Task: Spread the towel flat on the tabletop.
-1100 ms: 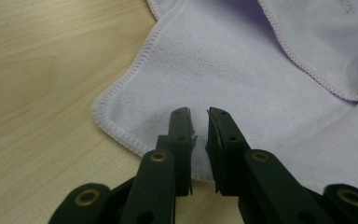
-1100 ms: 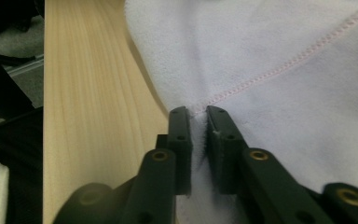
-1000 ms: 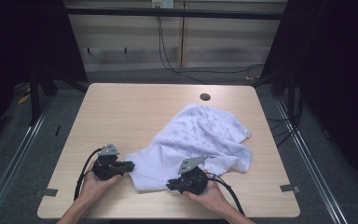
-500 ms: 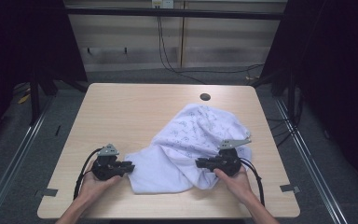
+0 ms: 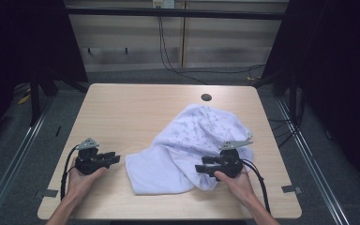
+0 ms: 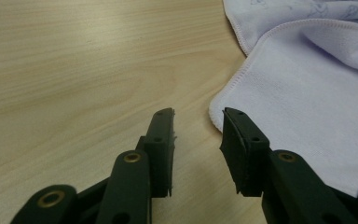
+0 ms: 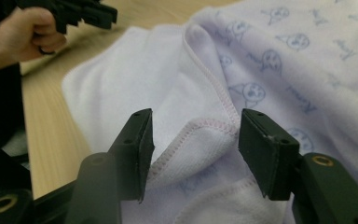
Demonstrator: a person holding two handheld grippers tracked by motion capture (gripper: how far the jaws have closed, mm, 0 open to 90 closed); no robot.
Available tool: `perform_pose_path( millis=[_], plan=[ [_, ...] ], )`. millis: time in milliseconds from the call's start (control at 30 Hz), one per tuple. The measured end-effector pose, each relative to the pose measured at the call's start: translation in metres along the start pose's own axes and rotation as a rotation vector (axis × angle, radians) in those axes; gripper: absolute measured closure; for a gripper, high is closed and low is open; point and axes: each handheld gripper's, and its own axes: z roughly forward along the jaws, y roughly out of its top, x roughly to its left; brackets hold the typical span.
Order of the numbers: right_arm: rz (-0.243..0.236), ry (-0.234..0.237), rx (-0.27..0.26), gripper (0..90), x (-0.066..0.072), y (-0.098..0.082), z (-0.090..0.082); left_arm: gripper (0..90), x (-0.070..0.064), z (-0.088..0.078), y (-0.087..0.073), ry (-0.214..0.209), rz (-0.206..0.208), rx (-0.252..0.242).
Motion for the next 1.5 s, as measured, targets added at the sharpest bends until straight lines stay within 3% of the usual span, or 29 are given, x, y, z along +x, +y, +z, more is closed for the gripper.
perform_pose_path(
  millis=[100,200,267,400,533,667,767,833,900,1000,1133,1300,1500],
  plan=[
    [-0.024,-0.039,0.064,45.1,0.003,-0.004,0.007,61.5,-0.001,0.007,0.003,-0.009,0.007,0.006],
    [-0.023,-0.072,0.086,54.3,0.001,-0.005,0.009,59.0,-0.004,0.013,0.007,-0.028,0.035,0.022],
    [-0.013,-0.094,0.091,67.3,-0.003,-0.007,0.008,56.7,-0.007,0.020,0.010,-0.032,0.043,0.035],
    [-0.016,-0.085,0.082,85.9,-0.006,-0.007,0.003,55.0,-0.013,0.028,0.011,-0.051,0.077,0.064],
    [-0.013,-0.094,0.061,88.6,-0.008,-0.005,-0.004,55.2,-0.019,0.029,0.011,-0.079,0.106,0.079],
    [-0.001,-0.107,0.033,88.9,-0.014,-0.004,-0.010,68.7,-0.027,0.031,0.011,-0.124,0.146,0.115],
    [0.005,-0.113,0.010,88.9,-0.017,-0.002,-0.015,84.7,-0.039,0.032,0.012,-0.155,0.198,0.165],
    [0.010,-0.114,-0.008,88.8,-0.019,-0.001,-0.019,88.0,-0.042,0.031,0.012,-0.177,0.193,0.166],
    [0.015,-0.112,-0.030,88.9,-0.020,0.001,-0.025,88.4,-0.042,0.027,0.014,-0.191,0.170,0.138],
    [0.016,-0.115,-0.077,88.9,-0.023,0.006,-0.036,88.6,-0.036,0.014,0.021,-0.212,0.116,0.057],
    [0.038,-0.139,-0.116,89.0,-0.033,0.012,-0.046,88.8,-0.032,-0.006,0.034,-0.206,0.086,-0.044],
    [0.033,-0.143,-0.211,89.0,-0.034,0.029,-0.070,88.8,-0.034,-0.027,0.050,-0.222,0.091,-0.146],
    [-0.022,-0.134,-0.319,89.1,-0.018,0.057,-0.111,88.8,-0.045,-0.051,0.076,-0.237,0.130,-0.239]
  ],
)
